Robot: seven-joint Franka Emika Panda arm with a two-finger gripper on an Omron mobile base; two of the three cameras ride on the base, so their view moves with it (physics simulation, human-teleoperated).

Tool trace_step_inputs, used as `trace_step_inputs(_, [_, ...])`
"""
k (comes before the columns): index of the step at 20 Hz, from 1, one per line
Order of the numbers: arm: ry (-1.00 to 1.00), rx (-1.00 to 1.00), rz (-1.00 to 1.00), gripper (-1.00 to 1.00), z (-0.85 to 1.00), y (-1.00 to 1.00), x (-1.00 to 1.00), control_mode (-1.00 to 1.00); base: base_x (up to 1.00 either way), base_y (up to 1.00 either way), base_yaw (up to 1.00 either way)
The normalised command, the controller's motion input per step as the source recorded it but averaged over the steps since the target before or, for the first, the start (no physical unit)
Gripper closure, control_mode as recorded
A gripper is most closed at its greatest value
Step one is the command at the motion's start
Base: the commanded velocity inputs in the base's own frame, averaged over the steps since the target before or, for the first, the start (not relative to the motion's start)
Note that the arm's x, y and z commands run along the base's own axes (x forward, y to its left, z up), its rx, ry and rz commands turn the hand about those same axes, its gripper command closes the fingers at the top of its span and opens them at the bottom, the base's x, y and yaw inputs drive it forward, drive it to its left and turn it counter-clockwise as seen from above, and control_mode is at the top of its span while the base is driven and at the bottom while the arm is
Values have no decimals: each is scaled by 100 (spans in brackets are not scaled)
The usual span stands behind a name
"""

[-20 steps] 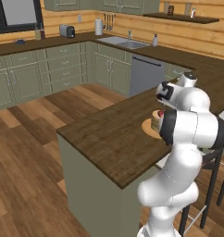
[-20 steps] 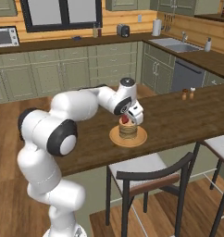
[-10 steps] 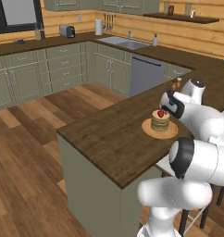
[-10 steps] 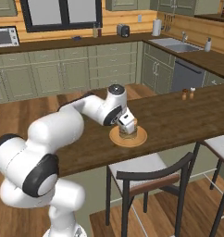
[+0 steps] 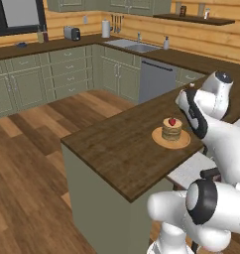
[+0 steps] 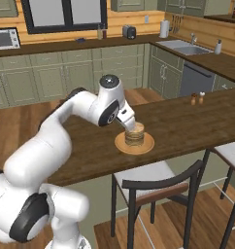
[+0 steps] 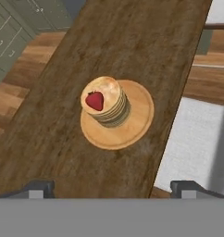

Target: Take the strawberry from the fridge and place it on top of the pancake, located on the dining counter.

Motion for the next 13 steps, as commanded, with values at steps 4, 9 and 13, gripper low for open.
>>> trace_step_inputs(4, [-15,0,4,-100,62,2,-62,-100,0,0,0])
trace_step_inputs(9, [-29,-9,16,-100,-1,32,-99,-100,0,0,0])
trace_step_inputs(13, [-48,-12,1,-100,38,40,-100,-100,0,0,0])
